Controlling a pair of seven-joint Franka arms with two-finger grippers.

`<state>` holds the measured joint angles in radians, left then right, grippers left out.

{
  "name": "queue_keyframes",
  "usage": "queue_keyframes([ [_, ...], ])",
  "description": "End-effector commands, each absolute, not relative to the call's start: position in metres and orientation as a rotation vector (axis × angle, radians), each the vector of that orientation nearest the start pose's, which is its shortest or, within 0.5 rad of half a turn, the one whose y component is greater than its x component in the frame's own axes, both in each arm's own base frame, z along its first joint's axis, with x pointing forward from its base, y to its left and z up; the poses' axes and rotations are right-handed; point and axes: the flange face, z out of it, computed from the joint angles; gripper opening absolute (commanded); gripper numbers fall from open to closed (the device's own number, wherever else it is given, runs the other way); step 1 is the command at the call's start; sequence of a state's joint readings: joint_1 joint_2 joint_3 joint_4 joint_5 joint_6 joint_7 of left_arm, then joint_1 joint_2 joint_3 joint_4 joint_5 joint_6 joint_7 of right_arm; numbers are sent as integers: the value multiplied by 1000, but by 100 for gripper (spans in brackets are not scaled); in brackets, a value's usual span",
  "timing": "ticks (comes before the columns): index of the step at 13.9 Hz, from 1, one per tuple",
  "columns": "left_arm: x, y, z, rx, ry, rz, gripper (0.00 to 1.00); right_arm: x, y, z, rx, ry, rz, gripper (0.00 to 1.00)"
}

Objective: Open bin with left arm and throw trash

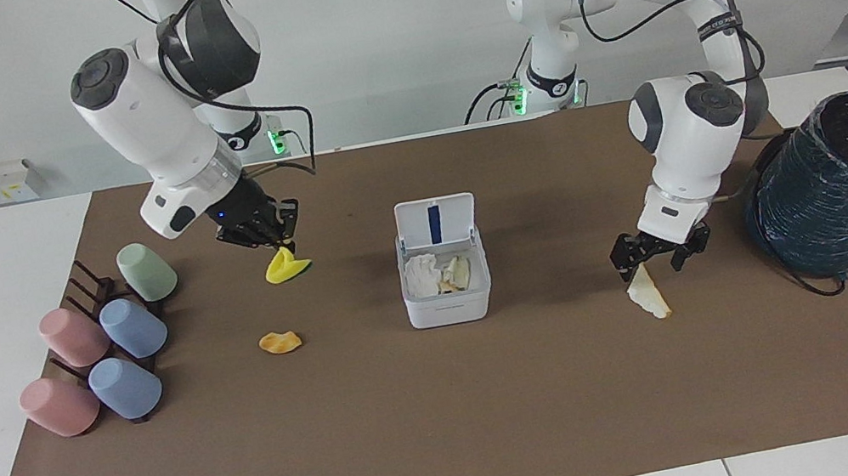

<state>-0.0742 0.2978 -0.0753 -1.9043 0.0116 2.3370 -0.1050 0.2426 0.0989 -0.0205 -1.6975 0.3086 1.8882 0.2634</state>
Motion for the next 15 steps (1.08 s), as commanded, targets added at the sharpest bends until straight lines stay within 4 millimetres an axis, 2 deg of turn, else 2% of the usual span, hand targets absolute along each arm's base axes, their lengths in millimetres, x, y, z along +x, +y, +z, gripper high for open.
queue_keyframes([
  [1,618,-87,334,-3154,105,-225,100,589,220,528,-2730,239,-11,0],
  [3,613,-86,321,-3155,103,-263,100,589,264,508,-2681,283,3,0],
  [7,615,-86,306,-3158,103,-268,100,585,320,464,-2605,387,91,0],
  [10,612,-85,290,-3157,129,-273,100,582,336,442,-2613,382,120,0],
  [12,607,-84,284,-3157,128,-276,88,581,337,428,-2624,387,143,0],
  [13,607,-80,283,-3157,118,-271,79,581,337,424,-2627,388,149,0],
  [14,605,-80,280,-3157,118,-264,67,581,337,420,-2633,386,156,0],
  [15,605,-79,280,-3157,118,-261,43,580,336,411,-2640,387,172,0],
])
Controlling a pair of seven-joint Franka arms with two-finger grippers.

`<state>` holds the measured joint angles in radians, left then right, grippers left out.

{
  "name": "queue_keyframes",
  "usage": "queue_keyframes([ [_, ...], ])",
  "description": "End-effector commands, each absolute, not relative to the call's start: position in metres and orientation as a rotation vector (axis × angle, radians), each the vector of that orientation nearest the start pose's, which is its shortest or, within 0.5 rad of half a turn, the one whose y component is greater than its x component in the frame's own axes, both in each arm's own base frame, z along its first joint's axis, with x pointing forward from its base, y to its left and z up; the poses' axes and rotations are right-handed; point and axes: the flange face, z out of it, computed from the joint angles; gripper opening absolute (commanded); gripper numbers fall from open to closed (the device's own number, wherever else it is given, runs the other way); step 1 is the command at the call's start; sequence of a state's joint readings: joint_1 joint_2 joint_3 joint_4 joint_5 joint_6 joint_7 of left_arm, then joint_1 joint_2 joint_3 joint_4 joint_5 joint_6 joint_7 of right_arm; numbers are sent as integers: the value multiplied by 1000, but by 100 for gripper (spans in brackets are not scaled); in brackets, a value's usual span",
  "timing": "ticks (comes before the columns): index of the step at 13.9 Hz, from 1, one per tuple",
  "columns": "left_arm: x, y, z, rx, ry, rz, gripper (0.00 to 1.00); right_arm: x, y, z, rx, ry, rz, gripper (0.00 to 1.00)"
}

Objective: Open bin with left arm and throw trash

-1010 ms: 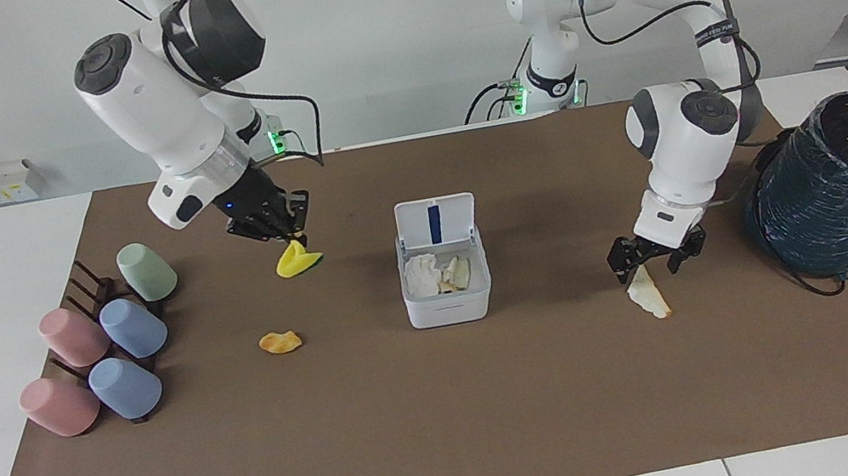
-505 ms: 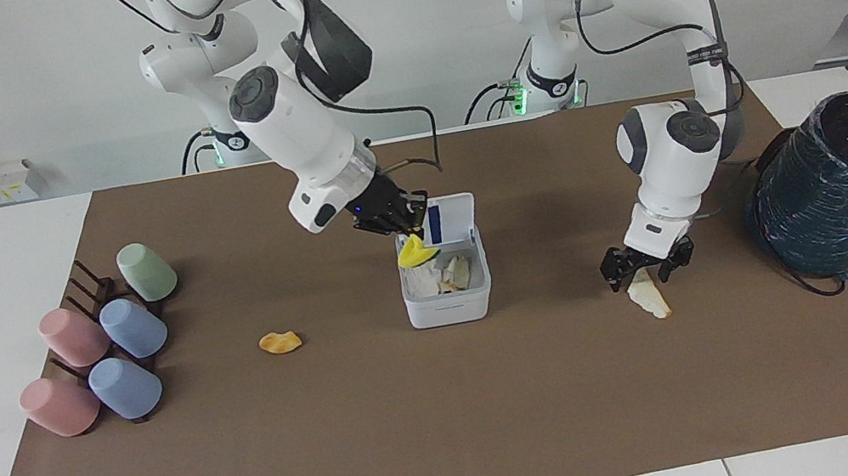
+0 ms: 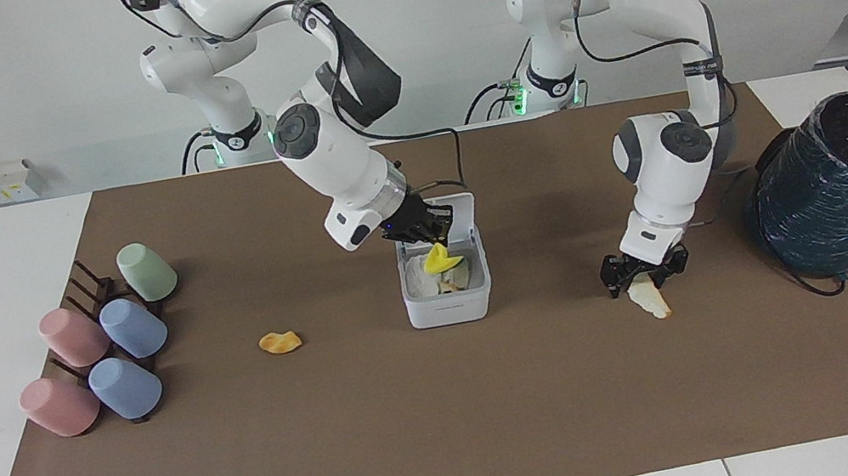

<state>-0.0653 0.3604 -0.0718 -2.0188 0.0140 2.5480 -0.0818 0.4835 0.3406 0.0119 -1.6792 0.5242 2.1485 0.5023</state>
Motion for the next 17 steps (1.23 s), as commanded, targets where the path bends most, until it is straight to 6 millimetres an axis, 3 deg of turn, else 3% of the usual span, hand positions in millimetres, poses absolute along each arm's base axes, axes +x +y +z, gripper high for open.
queue_keyframes([
  [1,606,-79,281,-3157,118,-264,20,577,336,406,-2648,387,184,0],
  [2,608,-79,283,-3157,118,-271,5,571,339,403,-2654,378,196,0],
  [4,611,-80,287,-3156,115,-283,0,570,340,401,-2657,374,201,3],
  [5,616,-81,294,-3156,117,-297,0,570,339,402,-2656,377,199,17],
  [7,630,-88,309,-3158,120,-276,0,569,342,402,-2656,374,191,98],
  [10,656,-97,352,-3162,91,-219,0,567,347,402,-2660,365,172,100],
  [12,661,-118,380,-3170,85,-188,0,568,347,405,-2663,357,166,100],
  [14,657,-157,400,-3177,23,-146,0,572,337,426,-2675,344,102,100],
  [17,638,-228,414,-3192,-43,-142,0,589,286,471,-2787,288,-104,100],
])
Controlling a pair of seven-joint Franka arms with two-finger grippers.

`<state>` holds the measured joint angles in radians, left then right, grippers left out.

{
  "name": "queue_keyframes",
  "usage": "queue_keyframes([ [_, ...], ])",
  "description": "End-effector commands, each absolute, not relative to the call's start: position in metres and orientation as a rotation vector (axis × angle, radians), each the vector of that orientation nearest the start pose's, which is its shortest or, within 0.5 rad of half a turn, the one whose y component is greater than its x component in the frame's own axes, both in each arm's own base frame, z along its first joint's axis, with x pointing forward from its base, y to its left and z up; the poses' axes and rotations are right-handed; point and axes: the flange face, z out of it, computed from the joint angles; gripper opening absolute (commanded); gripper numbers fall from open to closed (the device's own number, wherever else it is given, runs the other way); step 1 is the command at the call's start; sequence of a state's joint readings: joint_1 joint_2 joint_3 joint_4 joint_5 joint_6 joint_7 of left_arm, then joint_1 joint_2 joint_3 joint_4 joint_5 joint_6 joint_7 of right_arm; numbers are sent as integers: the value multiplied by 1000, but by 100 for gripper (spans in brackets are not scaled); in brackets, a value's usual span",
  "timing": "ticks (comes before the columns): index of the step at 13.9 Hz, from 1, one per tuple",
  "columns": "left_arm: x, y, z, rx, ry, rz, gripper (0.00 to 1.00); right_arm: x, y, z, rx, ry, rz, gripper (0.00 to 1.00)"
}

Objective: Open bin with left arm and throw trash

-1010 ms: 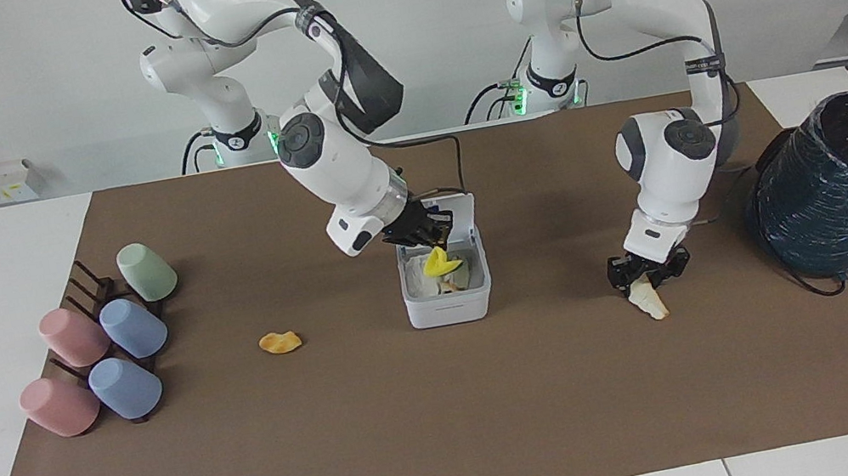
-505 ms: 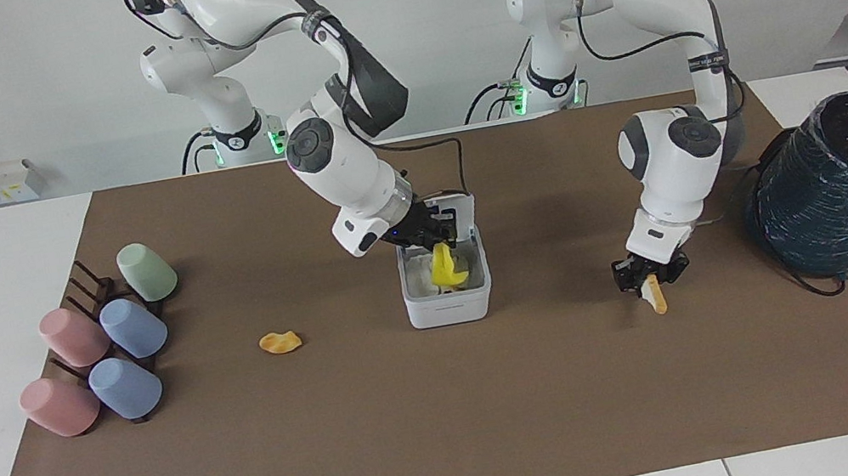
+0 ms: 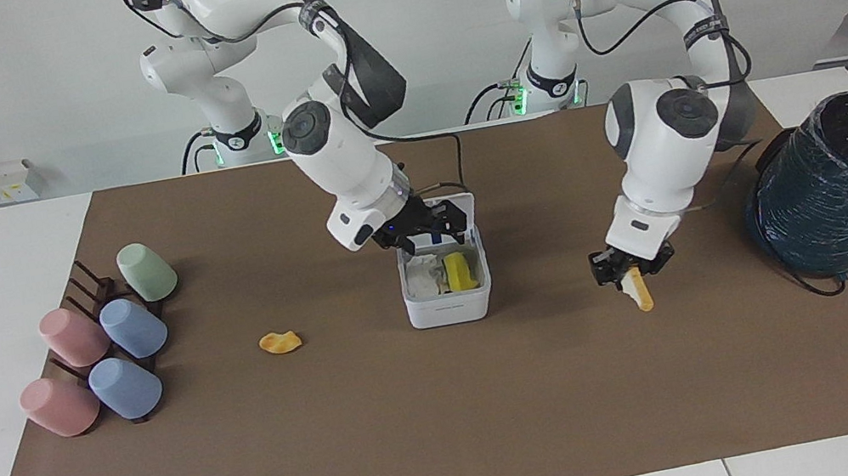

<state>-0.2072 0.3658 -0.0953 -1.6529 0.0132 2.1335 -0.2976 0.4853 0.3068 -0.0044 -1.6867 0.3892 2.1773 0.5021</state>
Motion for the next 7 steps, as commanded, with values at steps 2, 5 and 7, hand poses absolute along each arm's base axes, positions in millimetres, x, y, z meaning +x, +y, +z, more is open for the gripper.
queue_keyframes([
  [2,630,-256,424,-3206,-76,-166,0,597,253,491,-2836,273,-195,100],
  [5,605,-317,433,-3239,-117,-170,0,597,200,481,-2970,106,-169,100],
  [7,579,-365,433,-3254,-135,-177,0,588,160,452,-3037,-13,-134,100],
])
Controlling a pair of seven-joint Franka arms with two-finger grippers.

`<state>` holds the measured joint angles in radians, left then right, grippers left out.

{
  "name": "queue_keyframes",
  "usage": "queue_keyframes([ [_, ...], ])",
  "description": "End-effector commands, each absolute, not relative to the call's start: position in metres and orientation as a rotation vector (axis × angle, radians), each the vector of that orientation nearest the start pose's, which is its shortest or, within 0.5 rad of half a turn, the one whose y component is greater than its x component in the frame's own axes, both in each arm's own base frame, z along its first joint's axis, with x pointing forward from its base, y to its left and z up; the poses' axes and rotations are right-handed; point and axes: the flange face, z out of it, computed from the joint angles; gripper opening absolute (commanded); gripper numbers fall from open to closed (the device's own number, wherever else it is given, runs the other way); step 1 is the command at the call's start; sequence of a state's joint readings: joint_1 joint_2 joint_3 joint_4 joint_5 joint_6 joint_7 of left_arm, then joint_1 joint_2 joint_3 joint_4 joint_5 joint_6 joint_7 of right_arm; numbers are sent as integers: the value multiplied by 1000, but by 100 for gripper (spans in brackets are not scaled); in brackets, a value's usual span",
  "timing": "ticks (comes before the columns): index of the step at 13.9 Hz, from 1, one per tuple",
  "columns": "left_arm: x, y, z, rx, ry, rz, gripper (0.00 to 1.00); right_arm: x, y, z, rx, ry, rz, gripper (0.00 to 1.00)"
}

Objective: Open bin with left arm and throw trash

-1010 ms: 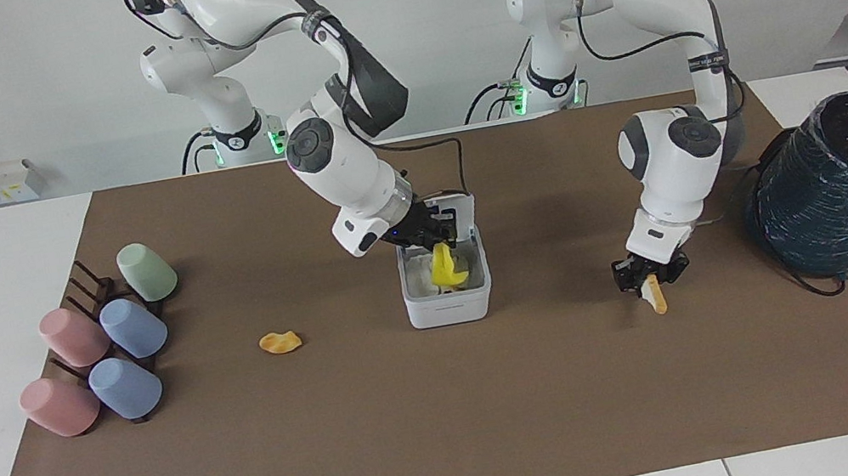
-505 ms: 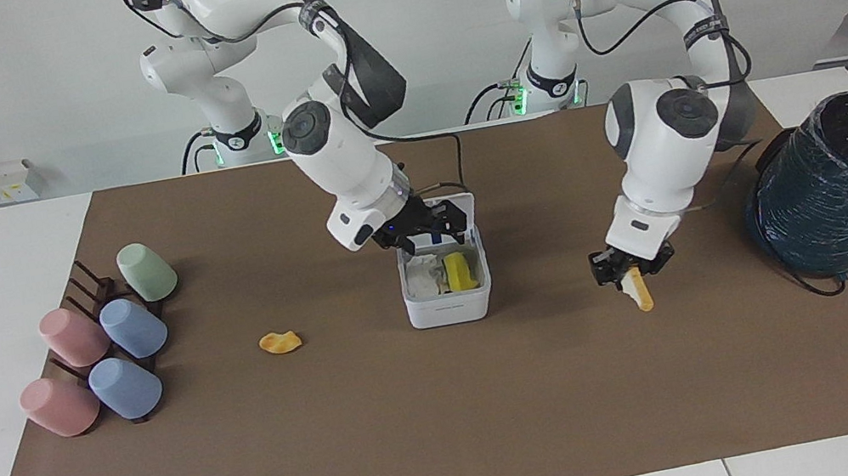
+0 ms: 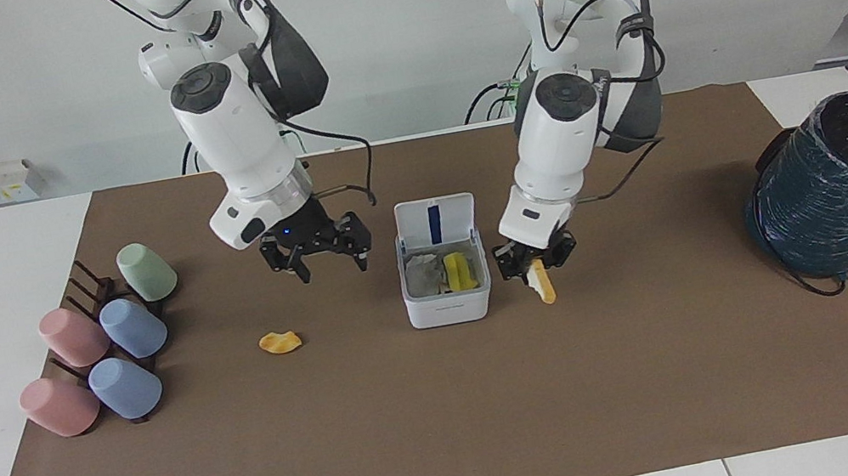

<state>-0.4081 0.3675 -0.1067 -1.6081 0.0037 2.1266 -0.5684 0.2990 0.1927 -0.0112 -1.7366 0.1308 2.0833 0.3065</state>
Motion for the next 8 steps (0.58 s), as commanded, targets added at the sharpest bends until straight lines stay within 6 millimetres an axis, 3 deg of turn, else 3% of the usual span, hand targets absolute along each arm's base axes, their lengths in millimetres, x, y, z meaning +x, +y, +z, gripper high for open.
queue_keyframes([
  [1,572,-377,433,-3259,-143,-179,0,586,149,439,-3043,-78,-133,100],
  [3,552,-402,428,-3266,-87,-172,0,585,131,414,-3056,-153,-142,100],
  [6,537,-406,401,-3255,-65,-137,0,581,120,364,-3098,-246,-228,100],
  [8,526,-414,387,-3255,-44,-127,0,587,106,342,-3096,-361,-246,100],
])
